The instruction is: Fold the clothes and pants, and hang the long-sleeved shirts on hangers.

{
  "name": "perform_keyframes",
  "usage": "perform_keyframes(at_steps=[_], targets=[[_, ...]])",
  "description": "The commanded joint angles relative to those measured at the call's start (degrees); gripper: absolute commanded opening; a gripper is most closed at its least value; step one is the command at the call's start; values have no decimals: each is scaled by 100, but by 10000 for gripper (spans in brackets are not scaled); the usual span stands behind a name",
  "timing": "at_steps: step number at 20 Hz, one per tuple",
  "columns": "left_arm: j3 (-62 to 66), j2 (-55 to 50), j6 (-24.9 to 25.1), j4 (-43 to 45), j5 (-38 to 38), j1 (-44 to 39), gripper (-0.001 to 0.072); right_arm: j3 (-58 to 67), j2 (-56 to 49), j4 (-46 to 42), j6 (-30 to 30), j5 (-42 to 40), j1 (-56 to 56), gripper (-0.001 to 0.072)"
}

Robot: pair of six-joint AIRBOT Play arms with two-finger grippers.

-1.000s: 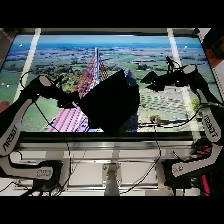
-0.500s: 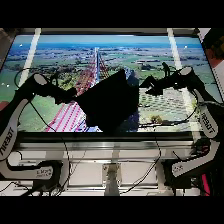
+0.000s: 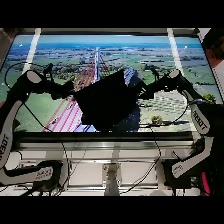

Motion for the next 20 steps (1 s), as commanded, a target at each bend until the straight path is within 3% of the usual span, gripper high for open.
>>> perform_keyframes(at_steps=[1, 2, 6, 11, 15, 20], targets=[[7, 7, -17, -9, 44, -116, 12, -2, -116, -79, -24, -350, 352, 264], [7, 7, -17, -7, 76, -131, 12, -2, -125, -114, -24, -472, 417, 19], [243, 9, -17, -195, 988, -127, 10, 0, -7, -74, 76, -479, 334, 25], [2044, -2, -15, -264, 1915, -177, 9, -2, 999, -144, 153, -17, -90, 25], [2575, -289, -15, -267, 2100, -293, 9, -2, 1891, -570, 435, 387, -74, 25], [2575, -894, -15, -291, 2734, -553, 9, -7, 2463, -1419, 772, 1486, 321, 26]])
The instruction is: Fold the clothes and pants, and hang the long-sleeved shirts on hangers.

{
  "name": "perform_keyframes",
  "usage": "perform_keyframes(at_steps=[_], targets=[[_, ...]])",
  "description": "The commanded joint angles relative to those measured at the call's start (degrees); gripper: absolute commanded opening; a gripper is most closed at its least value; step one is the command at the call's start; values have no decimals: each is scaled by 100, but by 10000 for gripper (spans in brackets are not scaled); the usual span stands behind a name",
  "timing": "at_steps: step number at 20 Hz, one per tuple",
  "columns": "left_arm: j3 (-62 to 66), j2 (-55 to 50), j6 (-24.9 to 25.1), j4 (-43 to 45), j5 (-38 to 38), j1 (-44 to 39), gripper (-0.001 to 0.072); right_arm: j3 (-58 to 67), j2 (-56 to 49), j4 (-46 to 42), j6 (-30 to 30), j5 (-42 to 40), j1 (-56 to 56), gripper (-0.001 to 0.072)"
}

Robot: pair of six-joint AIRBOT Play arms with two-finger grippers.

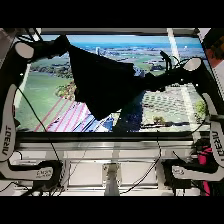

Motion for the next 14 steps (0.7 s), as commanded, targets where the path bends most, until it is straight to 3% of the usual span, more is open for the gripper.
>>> perform_keyframes(at_steps=[1, 3, 4, 5, 6, 10, 11, 12, 13, 14], targets=[[87, -426, 4, -2, 699, -208, 10, -4, 319, -428, 212, 654, 378, 28], [87, -693, 7, -2, 1504, -367, 21, -4, 315, -433, 321, 149, 730, 69], [87, -817, 44, 2, 1945, -442, 179, 2, 315, -444, 319, -319, 881, 254], [87, -914, 72, 0, 2284, -494, 450, 2, 315, -457, 319, -798, 992, 526], [87, -979, 66, -2, 2428, -503, 609, 2, 315, -490, 317, -1222, 1054, 605], [87, -933, 72, 4, 2009, -400, 597, 90, 317, -1180, 317, -1921, 885, 603], [87, -883, 72, 2, 1777, -339, 596, 160, 317, -1381, 315, -1912, 780, 566], [87, -833, 72, 4, 1488, -275, 515, 240, 319, -1569, 313, -1880, 667, 468], [87, -772, 72, 4, 1167, -201, 324, 330, 319, -1803, 284, -1869, 531, 254], [87, -715, 72, 4, 813, -122, 48, 400, 319, -2026, 280, -1888, 400, 27]])
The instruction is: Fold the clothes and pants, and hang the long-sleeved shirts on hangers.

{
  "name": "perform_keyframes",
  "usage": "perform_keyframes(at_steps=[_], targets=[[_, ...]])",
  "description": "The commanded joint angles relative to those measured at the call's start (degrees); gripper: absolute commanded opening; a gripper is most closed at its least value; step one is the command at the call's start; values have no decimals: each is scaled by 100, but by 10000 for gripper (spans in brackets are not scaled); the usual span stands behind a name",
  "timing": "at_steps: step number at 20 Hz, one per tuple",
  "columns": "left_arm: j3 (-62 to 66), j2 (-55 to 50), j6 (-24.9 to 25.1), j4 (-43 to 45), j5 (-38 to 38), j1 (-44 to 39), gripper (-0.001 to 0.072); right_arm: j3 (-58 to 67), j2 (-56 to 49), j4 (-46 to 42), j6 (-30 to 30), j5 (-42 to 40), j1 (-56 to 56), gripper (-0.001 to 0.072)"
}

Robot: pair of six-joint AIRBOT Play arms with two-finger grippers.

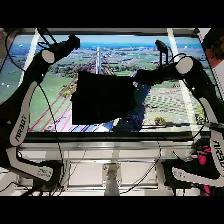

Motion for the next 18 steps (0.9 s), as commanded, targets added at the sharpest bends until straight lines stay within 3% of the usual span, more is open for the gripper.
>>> perform_keyframes(at_steps=[1, 3, 4, 6, 9, 13, 15, 18], targets=[[4, 151, 63, 24, -1021, 223, 13, 208, 7, -796, -26, -221, -409, 27], [-2, 269, 710, 433, -1615, 302, 11, 208, -7, -796, -138, 0, -787, 25], [-2, 339, 796, 944, -1963, 302, 10, 199, -31, -682, -409, 295, -979, 24], [-98, 496, 758, 1808, -2859, 293, 11, -66, -50, 374, -1401, 960, -1414, 23], [-1025, 964, 758, 1923, -3508, 435, 10, -1064, -46, 1661, -2441, 1300, -1825, 24], [-2949, 1921, 1010, 1578, -3713, 774, 10, -2618, -103, 2815, -3803, 1456, -1875, 23], [-3801, 2387, 1755, 846, -4124, 1158, 10, -2903, -286, 3866, -4367, 1502, -1832, 23], [-4645, 2798, 2914, -562, -5018, 2098, 10, -2723, -702, 4157, -4498, 1808, -1705, 24]])
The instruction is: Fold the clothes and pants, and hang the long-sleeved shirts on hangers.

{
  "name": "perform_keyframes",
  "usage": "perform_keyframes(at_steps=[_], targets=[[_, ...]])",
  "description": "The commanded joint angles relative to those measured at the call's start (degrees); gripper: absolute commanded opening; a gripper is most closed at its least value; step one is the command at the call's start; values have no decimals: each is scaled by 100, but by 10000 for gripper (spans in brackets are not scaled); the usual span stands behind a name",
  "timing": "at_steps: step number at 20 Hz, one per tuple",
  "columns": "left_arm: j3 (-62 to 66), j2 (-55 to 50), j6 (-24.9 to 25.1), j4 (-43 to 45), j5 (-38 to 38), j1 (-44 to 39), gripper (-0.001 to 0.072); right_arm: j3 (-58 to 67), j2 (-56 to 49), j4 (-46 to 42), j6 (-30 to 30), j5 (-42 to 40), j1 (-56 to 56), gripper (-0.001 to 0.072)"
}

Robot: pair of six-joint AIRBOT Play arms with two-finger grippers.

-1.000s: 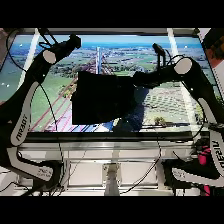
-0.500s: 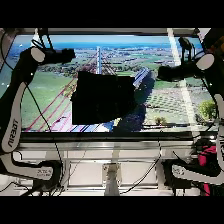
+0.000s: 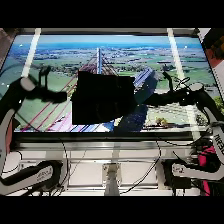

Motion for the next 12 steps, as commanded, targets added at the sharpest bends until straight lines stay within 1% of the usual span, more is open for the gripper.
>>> perform_keyframes(at_steps=[1, 2, 3, 4, 5, 6, 7, 8, 9, 11, 12], targets=[[-1047, 448, 1403, -1563, -1274, 1073, 10, -72, -358, 796, -546, 313, 116, 25], [-1132, 426, 1519, -1716, -1569, 1364, 11, -35, -380, 866, -544, 170, 184, 27], [-1189, 402, 1515, -1692, -1799, 1585, 13, -7, -374, 938, -542, -35, 243, 29], [-1233, 382, 1517, -1606, -1869, 1703, 39, 35, -369, 1001, -542, -179, 293, 53], [-1270, 363, 1519, -1565, -1829, 1733, 199, 83, -369, 1029, -540, -243, 317, 122], [-1325, 361, 1692, -1598, -1692, 1716, 391, 125, -369, 1032, -540, -245, 317, 241], [-1384, 358, 1945, -1637, -1521, 1641, 439, 164, -369, 1025, -540, -245, 315, 370], [-1438, 350, 2120, -1657, -1364, 1545, 439, 195, -369, 1023, -540, -243, 315, 434], [-1484, 306, 2267, -1696, -1292, 1434, 438, 210, -367, 1038, -538, -243, 315, 446], [-1517, 131, 2579, -1696, -1248, 1224, 438, 214, -367, 1032, -538, -234, 315, 446], [-1519, 22, 2612, -1700, -1117, 1163, 438, 214, -367, 1032, -538, -227, 317, 446]])
